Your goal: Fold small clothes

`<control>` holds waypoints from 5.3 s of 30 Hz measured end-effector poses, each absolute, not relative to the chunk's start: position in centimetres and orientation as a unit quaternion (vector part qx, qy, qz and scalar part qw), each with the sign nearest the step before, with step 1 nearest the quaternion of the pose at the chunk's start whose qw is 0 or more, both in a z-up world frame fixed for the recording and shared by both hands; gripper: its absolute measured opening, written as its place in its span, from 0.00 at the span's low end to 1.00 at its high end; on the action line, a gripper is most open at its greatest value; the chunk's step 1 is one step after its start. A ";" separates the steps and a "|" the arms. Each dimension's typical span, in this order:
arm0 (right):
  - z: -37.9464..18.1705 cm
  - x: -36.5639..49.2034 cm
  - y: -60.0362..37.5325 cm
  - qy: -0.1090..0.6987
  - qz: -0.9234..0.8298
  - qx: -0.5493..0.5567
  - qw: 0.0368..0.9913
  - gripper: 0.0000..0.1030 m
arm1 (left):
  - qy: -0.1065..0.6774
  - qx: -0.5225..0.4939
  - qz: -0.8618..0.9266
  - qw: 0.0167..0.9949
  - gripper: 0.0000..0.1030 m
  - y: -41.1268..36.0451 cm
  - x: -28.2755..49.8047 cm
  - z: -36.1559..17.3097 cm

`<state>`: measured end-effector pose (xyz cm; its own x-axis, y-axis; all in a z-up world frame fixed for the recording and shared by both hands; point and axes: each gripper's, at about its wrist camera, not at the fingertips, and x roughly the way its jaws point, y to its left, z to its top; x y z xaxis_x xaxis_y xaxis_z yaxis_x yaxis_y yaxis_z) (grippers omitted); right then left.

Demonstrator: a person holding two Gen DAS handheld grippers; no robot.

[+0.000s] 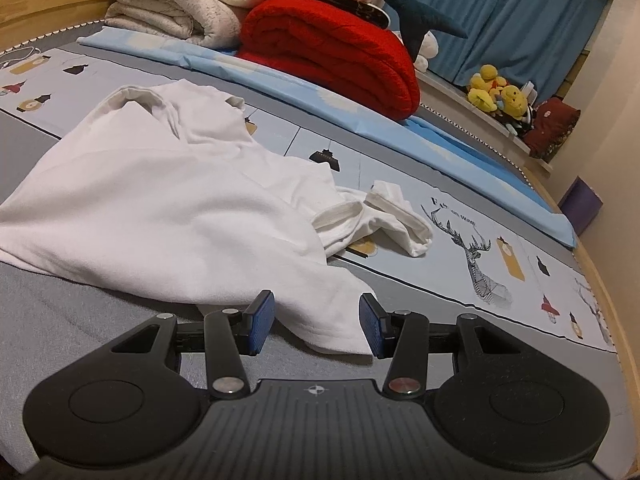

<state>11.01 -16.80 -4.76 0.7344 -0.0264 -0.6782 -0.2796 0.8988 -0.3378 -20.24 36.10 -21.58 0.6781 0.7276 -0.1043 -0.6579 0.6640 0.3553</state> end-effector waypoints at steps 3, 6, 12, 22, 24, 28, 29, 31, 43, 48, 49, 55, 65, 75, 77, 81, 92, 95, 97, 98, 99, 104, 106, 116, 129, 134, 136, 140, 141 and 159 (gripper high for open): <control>-4.8 11.1 -16.8 0.359 0.069 -0.214 0.906 0.47 | 0.127 0.141 0.381 0.905 0.86 36.4 -20.0 -21.8; -4.7 11.2 -16.9 0.360 0.068 -0.213 0.906 0.47 | 0.135 0.143 0.377 0.905 0.86 36.5 -19.8 -22.2; -4.4 11.2 -17.3 0.356 0.064 -0.202 0.910 0.47 | 0.092 0.155 0.380 0.907 0.87 35.1 -19.9 -19.7; -2.2 10.6 -19.3 0.321 0.071 -0.139 0.934 0.47 | -0.036 0.134 0.320 0.937 0.91 28.8 -14.0 -5.2; -1.6 10.3 -20.5 0.312 0.070 -0.118 0.940 0.47 | -0.051 0.139 0.298 0.943 0.91 27.4 -11.7 -1.7; -0.3 9.5 -23.3 0.296 0.060 -0.083 0.950 0.47 | -0.076 0.161 0.245 0.953 0.91 23.3 -6.6 5.5; 0.0 9.2 -24.2 0.292 0.056 -0.076 0.952 0.47 | -0.079 0.164 0.230 0.956 0.91 22.1 -5.3 7.4; 0.6 8.8 -25.8 0.286 0.050 -0.055 0.955 0.47 | -0.082 0.162 0.205 0.962 0.91 19.5 -2.8 10.7; 2.1 8.1 -33.3 0.267 0.004 0.029 0.963 0.47 | -0.033 0.043 0.115 0.992 0.81 2.9 6.6 21.5; 1.9 8.7 -33.2 0.268 0.002 0.033 0.963 0.47 | -0.012 0.024 0.063 0.998 0.78 -1.2 6.6 22.3; 1.9 8.8 -33.1 0.268 0.005 0.032 0.963 0.47 | -0.013 0.031 0.052 0.998 0.78 -1.8 6.4 22.4; 1.9 10.6 -32.2 0.271 0.025 0.020 0.962 0.45 | 0.023 0.053 0.004 0.998 0.65 -0.6 5.1 19.2; -2.4 17.1 -32.0 0.377 0.031 0.081 0.922 0.39 | 0.315 -0.056 0.001 0.947 0.38 8.9 11.9 3.5; -11.2 23.6 -27.8 0.556 0.057 0.083 0.825 0.57 | 0.528 -0.093 0.117 0.836 0.72 12.8 16.3 -7.6; -12.3 23.9 -27.0 0.566 0.054 0.072 0.819 0.58 | 0.541 -0.095 0.119 0.827 0.72 13.0 16.3 -9.0; -11.9 23.8 -25.5 0.545 0.079 0.055 0.833 0.05 | 0.566 -0.088 0.130 0.809 0.67 13.8 17.1 -10.9; 0.9 18.1 -35.8 0.303 0.014 0.203 0.931 0.04 | 0.478 -0.160 -0.028 0.863 0.04 11.7 14.0 -6.1; 3.0 14.7 -39.2 0.264 -0.023 0.204 0.943 0.04 | 0.456 -0.147 -0.093 0.873 0.04 9.9 11.8 -4.0; 2.8 13.4 -39.5 0.300 -0.024 0.143 0.943 0.04 | 0.484 -0.120 -0.101 0.861 0.04 9.3 10.6 -4.3; 1.9 13.3 -39.1 0.344 -0.003 0.111 0.932 0.04 | 0.504 -0.100 -0.098 0.852 0.04 9.1 10.1 -4.8; 0.7 13.2 -38.7 0.390 0.010 0.085 0.917 0.04 | 0.521 -0.078 -0.093 0.845 0.04 9.1 9.5 -5.2; -6.3 11.3 -36.9 0.604 0.114 0.017 0.788 0.04 | 0.562 0.009 -0.092 0.822 0.04 10.7 7.0 -6.0; -6.5 10.2 -36.0 0.609 0.152 -0.020 0.778 0.05 | 0.576 0.033 -0.097 0.811 0.04 11.1 6.2 -6.5; -5.4 11.8 -39.0 0.564 0.099 0.056 0.818 0.37 | 0.575 -0.028 -0.078 0.814 0.29 14.9 6.7 -5.8; -9.0 12.5 -32.6 0.599 0.189 0.003 0.778 0.00 | 0.609 0.050 -0.112 0.783 0.03 13.2 5.3 -8.2; -9.8 10.5 -32.3 0.637 0.209 -0.075 0.738 0.00 | 0.626 0.102 -0.104 0.766 0.04 13.8 4.3 -8.6; -9.5 10.9 -33.1 0.631 0.186 -0.079 0.749 0.02 | 0.624 0.092 -0.117 0.767 0.06 13.7 4.8 -8.0; -5.8 13.6 -36.6 0.556 0.118 0.036 0.822 0.08 | 0.557 0.022 -0.104 0.824 0.22 15.0 6.6 -3.4; -5.2 14.2 -37.3 0.535 0.098 0.067 0.837 0.10 | 0.542 0.011 -0.095 0.835 0.24 14.7 7.2 -2.7; -9.3 25.6 -30.0 0.483 0.053 0.195 0.852 0.38 | 0.371 0.006 -0.069 0.926 0.51 2.9 20.3 1.5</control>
